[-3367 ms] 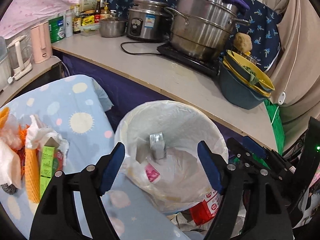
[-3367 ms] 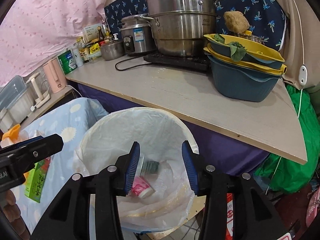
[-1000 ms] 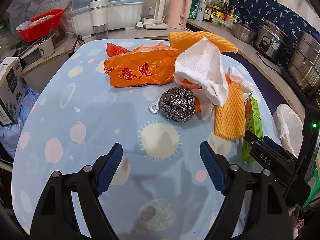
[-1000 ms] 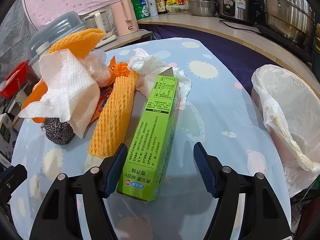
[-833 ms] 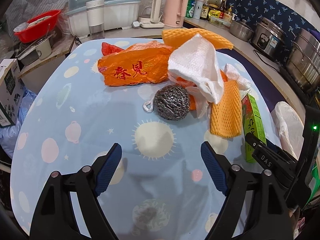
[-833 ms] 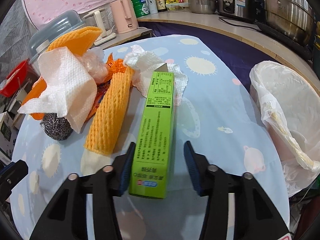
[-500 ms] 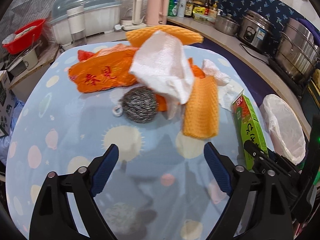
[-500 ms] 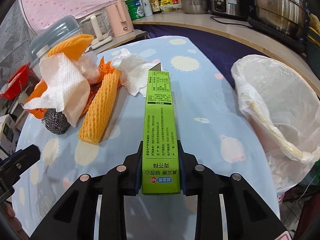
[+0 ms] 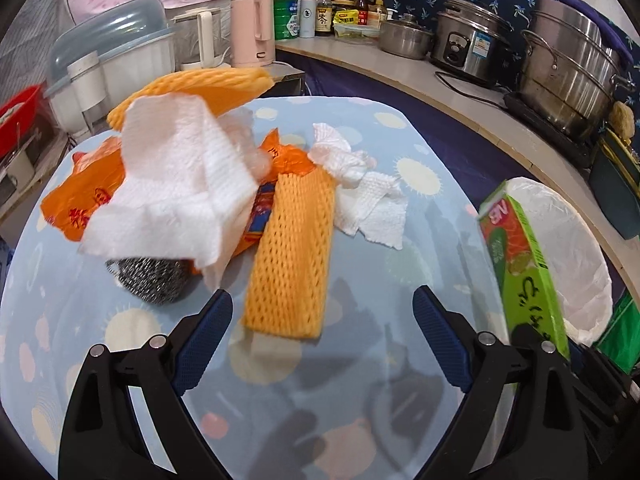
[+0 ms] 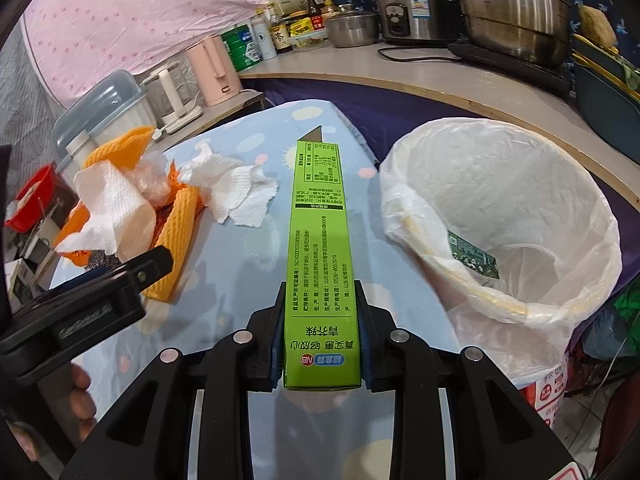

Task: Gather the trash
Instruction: 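Lift the toothpaste box with the right tool while the left tool grasps the orange mesh sleeve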

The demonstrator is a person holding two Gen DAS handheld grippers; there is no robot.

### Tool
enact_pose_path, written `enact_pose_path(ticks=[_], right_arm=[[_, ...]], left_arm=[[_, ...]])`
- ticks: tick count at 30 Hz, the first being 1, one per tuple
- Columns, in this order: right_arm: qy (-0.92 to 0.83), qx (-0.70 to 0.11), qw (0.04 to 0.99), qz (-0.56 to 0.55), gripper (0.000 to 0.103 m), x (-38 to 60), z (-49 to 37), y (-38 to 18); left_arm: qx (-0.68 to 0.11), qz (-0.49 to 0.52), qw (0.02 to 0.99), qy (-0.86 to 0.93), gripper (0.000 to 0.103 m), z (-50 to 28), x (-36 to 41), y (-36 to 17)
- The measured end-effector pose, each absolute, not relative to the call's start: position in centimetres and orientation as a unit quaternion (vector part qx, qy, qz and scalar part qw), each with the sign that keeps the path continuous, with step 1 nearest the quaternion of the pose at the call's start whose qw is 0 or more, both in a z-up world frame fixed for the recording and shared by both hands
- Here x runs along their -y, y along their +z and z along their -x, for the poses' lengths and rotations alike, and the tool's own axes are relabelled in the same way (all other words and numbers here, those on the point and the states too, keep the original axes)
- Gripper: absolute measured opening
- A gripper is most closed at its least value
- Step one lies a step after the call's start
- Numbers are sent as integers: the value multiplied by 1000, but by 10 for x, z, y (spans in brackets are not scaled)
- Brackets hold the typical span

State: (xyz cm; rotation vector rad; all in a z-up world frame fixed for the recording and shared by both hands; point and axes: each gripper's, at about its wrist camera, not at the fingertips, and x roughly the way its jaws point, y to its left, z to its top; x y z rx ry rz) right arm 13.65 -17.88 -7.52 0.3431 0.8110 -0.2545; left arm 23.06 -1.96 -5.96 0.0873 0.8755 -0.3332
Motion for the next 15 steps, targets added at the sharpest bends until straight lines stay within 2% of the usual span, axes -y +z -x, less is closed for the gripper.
enact_pose_path(ticks=[10, 11, 12, 15], right_arm=[[-130, -384, 898, -174, 27, 198, -129, -75], [-130, -384, 898, -174, 27, 199, -129, -76], [-130, -383, 898, -175, 27, 199, -128, -76], [-129, -383, 897, -177, 27, 198, -127, -77]], left_arm=[[-442, -55, 882, -154, 61, -249, 44, -78], [-444, -56, 881, -154, 55, -249, 44, -79], [-449, -57, 879, -152, 45, -250, 45, -82], [-462, -57, 872, -150, 28, -252, 45, -87]])
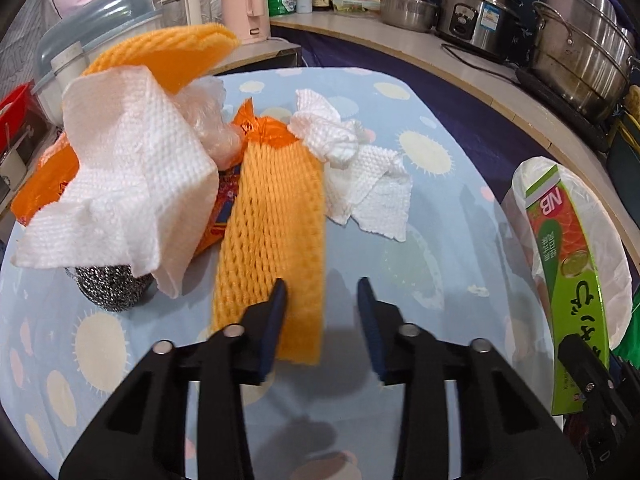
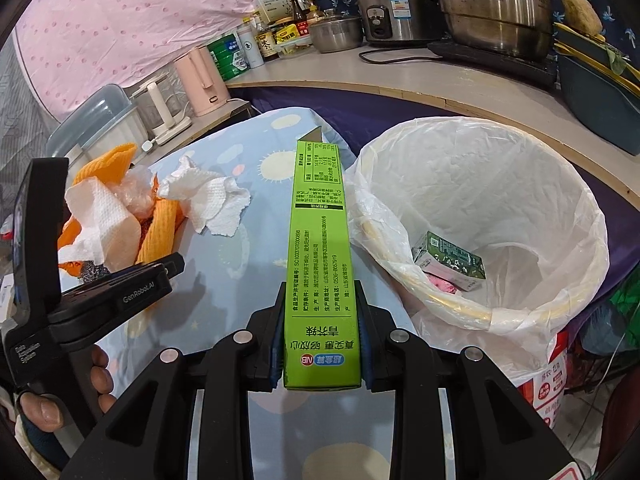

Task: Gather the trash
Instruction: 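Lift the toothpaste box with the right tool while the left tool grasps the orange mesh sleeve, then carry the toothpaste box and orange mesh sleeve over the trash bag and release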

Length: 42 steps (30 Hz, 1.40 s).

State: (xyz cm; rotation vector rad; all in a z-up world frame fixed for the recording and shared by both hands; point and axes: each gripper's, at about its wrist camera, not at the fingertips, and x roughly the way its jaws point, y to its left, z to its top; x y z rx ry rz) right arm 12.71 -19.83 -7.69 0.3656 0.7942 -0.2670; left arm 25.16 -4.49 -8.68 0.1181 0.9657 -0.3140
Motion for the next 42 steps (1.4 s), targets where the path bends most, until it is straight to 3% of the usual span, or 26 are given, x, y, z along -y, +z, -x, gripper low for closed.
enact_pose_path(ticks=[3, 6, 26, 42], right_arm=[[-127, -383, 897, -177, 27, 197, -126, -77], [-125, -382, 898, -178, 27, 196, -124, -75], [-136, -338, 912, -188, 27, 213, -81, -38], [-209, -315, 902, -208, 27, 285, -33, -28]], left_arm=[[-465, -55, 871, -148, 15, -250, 43, -88], [-465, -53, 871, -149, 10, -247, 41, -85], [-430, -48, 880, -194, 9, -182, 57, -28], [-390, -82, 873, -281, 9, -132, 140, 11]])
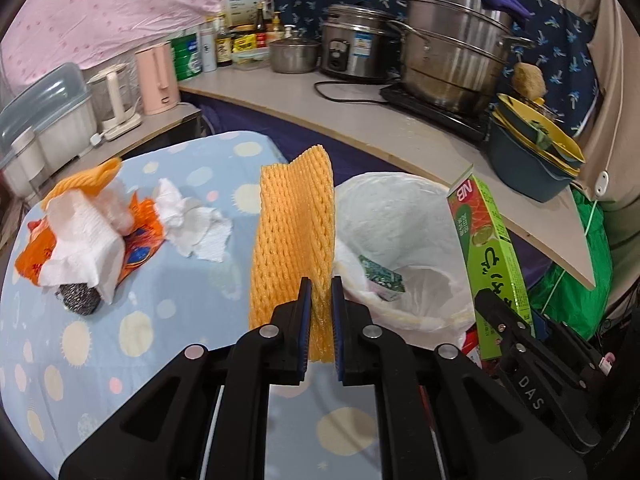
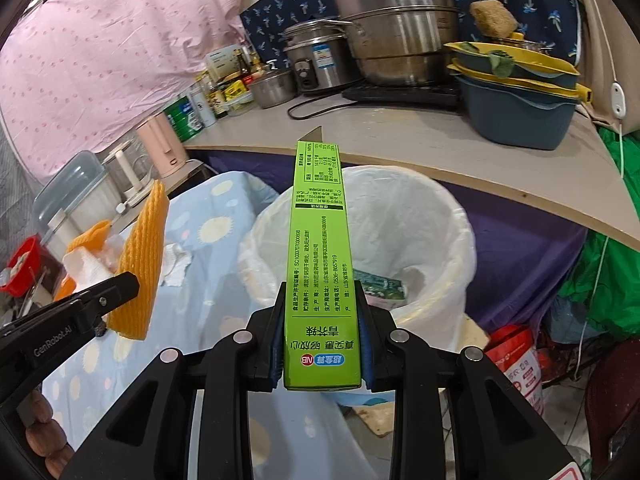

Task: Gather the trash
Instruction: 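Carry the toothpaste box and orange mesh sleeve over the trash bag and release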

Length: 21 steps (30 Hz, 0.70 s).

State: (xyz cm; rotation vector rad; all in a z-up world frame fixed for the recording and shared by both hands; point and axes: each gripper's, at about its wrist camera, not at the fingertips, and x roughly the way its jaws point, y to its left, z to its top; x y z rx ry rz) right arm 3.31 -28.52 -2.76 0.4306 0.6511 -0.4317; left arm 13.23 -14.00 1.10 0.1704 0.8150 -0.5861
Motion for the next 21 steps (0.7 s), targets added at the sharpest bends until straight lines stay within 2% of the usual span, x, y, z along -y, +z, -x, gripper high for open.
enact_pose_path(ticks=[11, 21], right_arm=[[-231, -319, 895, -211, 27, 319, -30, -34], [-235, -328, 890, -214, 27, 332, -34, -41]], left_arm=[[-386, -108, 864, -304, 9, -128, 197, 8], [-397, -119, 857, -306, 9, -135, 219, -5]])
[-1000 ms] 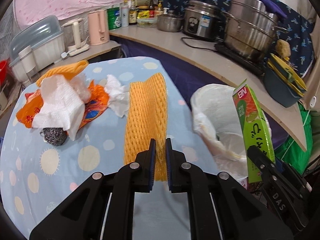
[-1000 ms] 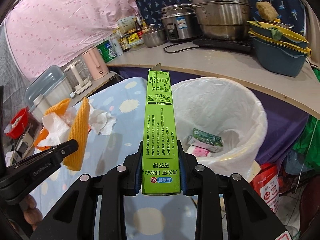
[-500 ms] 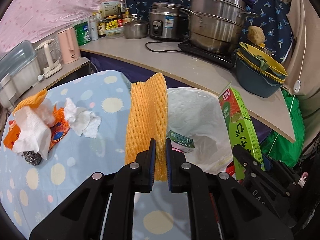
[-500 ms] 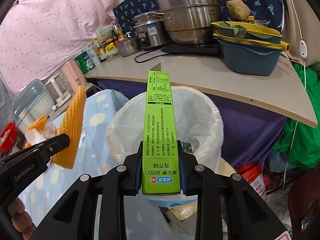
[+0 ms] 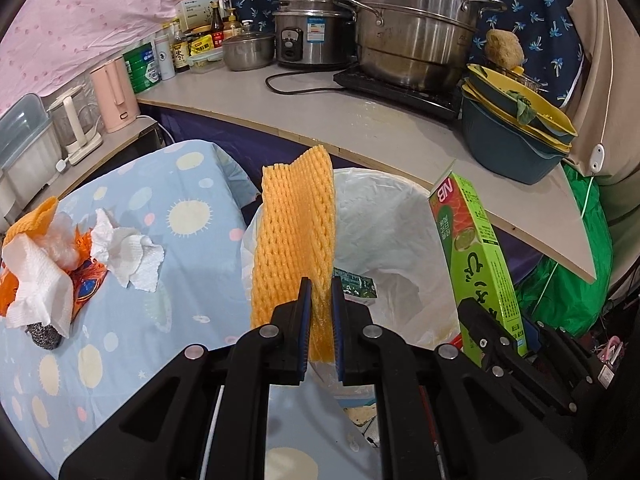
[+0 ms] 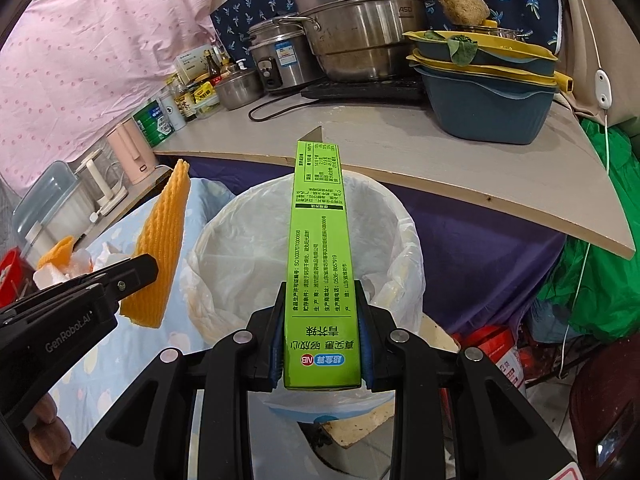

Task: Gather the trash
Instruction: 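Carry the toothpaste box and orange mesh sleeve over the trash bag and release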

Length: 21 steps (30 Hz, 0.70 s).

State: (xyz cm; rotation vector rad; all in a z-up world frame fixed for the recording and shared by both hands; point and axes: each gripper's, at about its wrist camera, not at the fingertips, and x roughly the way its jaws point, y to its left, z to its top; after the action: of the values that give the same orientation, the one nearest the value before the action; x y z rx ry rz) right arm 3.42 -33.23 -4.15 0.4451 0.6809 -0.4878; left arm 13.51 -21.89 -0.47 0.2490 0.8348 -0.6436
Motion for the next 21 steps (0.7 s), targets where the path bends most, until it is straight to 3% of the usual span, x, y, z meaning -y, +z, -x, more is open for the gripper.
enact_pose_path(ticks=[16, 19, 21], right_arm=[[-244, -333, 886, -213, 29, 334, -44, -48], [-249, -327, 887, -212, 36, 334, -45, -46], [-250, -322, 888, -214, 39, 334, -44, -43]], left_arm=[[-404, -120, 854, -306, 12, -146, 228, -14], [-402, -117, 856, -304, 25, -148, 229, -14], [-397, -110, 861, -299, 56, -148, 225, -12]])
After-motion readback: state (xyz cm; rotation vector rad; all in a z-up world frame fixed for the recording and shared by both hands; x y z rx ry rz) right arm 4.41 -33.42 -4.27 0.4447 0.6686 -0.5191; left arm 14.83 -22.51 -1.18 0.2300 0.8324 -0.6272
